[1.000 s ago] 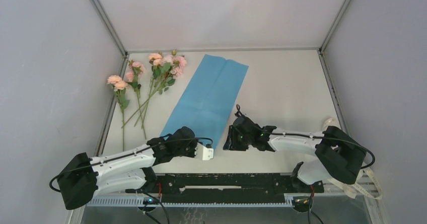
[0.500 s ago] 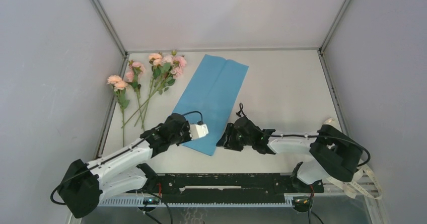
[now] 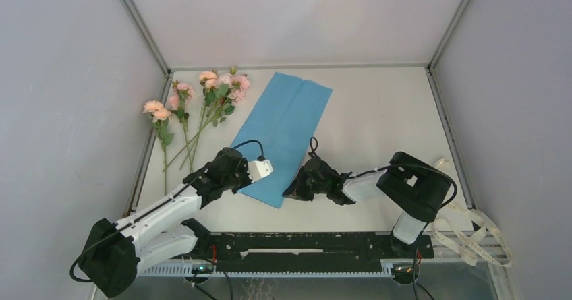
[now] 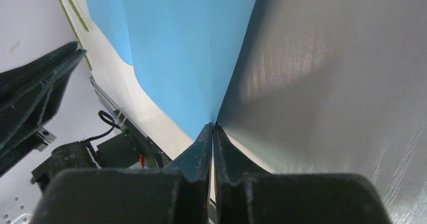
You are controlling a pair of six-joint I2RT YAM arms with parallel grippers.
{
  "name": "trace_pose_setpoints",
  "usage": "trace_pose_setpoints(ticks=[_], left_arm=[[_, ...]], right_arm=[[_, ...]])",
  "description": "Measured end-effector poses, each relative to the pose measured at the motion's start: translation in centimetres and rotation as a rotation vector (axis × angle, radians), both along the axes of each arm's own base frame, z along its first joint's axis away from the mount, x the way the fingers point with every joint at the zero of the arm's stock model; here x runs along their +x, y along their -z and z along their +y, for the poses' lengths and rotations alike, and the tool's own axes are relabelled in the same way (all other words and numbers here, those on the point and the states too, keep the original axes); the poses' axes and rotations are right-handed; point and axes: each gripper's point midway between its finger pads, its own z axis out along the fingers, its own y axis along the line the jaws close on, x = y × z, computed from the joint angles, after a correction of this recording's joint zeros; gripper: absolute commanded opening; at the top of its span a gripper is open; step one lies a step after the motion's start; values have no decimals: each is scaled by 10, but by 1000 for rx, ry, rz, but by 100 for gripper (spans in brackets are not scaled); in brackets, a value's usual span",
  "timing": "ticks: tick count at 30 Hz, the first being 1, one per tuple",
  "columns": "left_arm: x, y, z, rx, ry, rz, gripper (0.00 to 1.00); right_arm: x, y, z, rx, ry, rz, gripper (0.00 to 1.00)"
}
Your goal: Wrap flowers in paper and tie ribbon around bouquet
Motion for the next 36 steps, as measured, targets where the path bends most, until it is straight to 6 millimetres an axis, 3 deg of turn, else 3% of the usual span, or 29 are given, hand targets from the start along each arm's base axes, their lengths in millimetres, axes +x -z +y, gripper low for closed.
trace_pose_setpoints(ticks=[2, 6, 11, 15, 19, 24, 27, 31, 36], left_arm=[[-5, 0, -3, -14, 22, 16, 26], [-19, -3, -10, -50, 96, 44, 64], [-44, -8, -18, -96, 196, 118, 84], [-48, -26, -26, -116, 247, 137, 86], [-41, -42, -31, -123, 266, 100, 80], [-36, -52, -32, -130, 252, 77, 68], [-36, -54, -33, -141, 244, 82, 69], [-38, -63, -42, -195, 242, 103, 79], [-33, -78, -56, -269, 242, 97, 73]], right_arm=[[1, 1, -1, -7, 4, 1, 0], [10, -10, 8, 13, 1, -25, 0], [24, -39, 19, 64, -7, -76, 0], [29, -73, 27, 116, -21, -125, 0], [33, -100, 30, 170, -22, -165, 0], [35, -111, 25, 175, -12, -176, 0], [35, -116, 23, 172, -14, -181, 0], [35, -122, 23, 163, -12, -184, 0], [33, -130, 24, 167, -5, -203, 0]])
